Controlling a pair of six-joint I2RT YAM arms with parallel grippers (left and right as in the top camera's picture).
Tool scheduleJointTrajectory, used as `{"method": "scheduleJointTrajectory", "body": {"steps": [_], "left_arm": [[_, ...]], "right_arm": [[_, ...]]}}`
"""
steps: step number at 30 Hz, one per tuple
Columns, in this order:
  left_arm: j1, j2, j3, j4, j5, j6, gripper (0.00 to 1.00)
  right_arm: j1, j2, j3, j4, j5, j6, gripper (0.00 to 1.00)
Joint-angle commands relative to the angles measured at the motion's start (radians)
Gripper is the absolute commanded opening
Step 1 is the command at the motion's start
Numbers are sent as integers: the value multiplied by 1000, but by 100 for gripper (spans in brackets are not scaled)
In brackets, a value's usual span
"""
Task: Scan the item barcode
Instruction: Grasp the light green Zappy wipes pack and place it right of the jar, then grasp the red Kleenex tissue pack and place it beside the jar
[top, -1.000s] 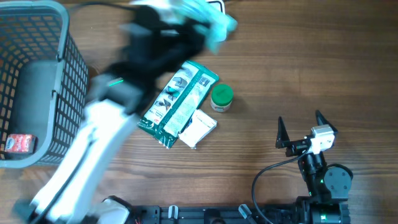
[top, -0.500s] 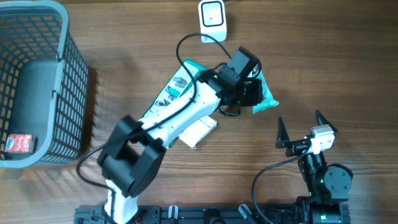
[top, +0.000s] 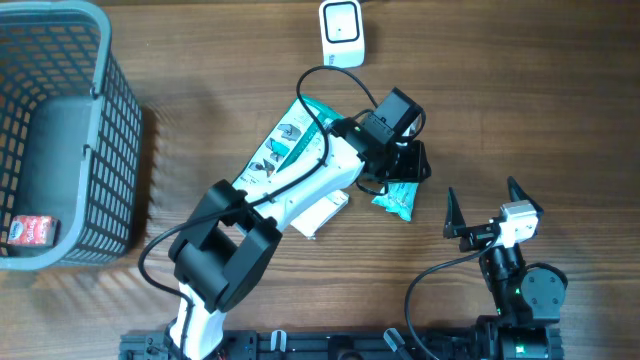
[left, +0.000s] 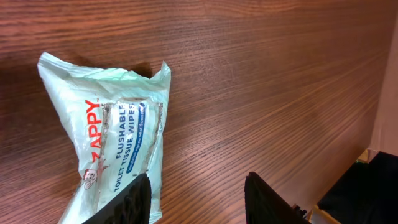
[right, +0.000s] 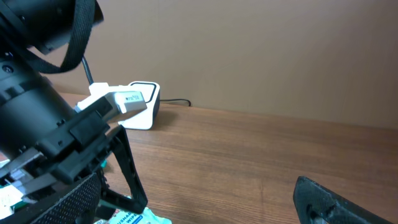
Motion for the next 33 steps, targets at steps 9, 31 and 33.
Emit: {"method": "scheduleJointTrajectory", "body": {"steps": [9,31,33], "left_arm": [[108,-486,24,-375,-127,58,58],[1443,-521,23,-475,-582,-132,100],[1442,-394,23,-539,-717,-130,100]], "right_arm": [[3,-2,-1,3,9,-10,100],[3,-2,-1,3,9,-10,100],[3,-2,-1,3,9,-10,100]]}}
